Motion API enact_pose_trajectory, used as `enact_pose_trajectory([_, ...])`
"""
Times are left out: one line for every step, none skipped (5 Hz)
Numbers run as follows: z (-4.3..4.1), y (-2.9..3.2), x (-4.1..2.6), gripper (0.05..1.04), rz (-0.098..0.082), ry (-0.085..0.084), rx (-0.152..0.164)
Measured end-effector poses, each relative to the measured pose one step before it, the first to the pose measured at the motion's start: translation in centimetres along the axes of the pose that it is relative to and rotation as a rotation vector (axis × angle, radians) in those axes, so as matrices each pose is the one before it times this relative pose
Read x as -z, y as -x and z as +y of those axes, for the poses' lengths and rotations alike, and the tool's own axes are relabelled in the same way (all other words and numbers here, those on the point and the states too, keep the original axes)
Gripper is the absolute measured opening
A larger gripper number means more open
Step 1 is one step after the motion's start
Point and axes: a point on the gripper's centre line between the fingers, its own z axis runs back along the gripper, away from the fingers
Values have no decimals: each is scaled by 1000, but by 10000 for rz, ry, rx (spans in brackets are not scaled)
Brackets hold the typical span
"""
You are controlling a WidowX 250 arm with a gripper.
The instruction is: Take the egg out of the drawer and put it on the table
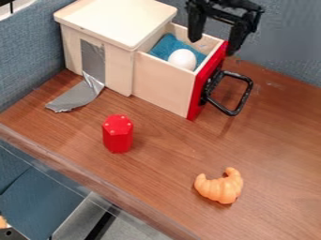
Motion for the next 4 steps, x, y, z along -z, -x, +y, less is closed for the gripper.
enact_pose_trajectory([980, -1312, -310, 1001, 89, 7, 6])
enact_pose_trajectory([1082, -864, 389, 1001, 134, -4, -74])
enact_pose_trajectory([930, -241, 980, 1001, 247, -163, 268])
enact_pose_trajectory([438, -40, 498, 1001, 78, -271, 476])
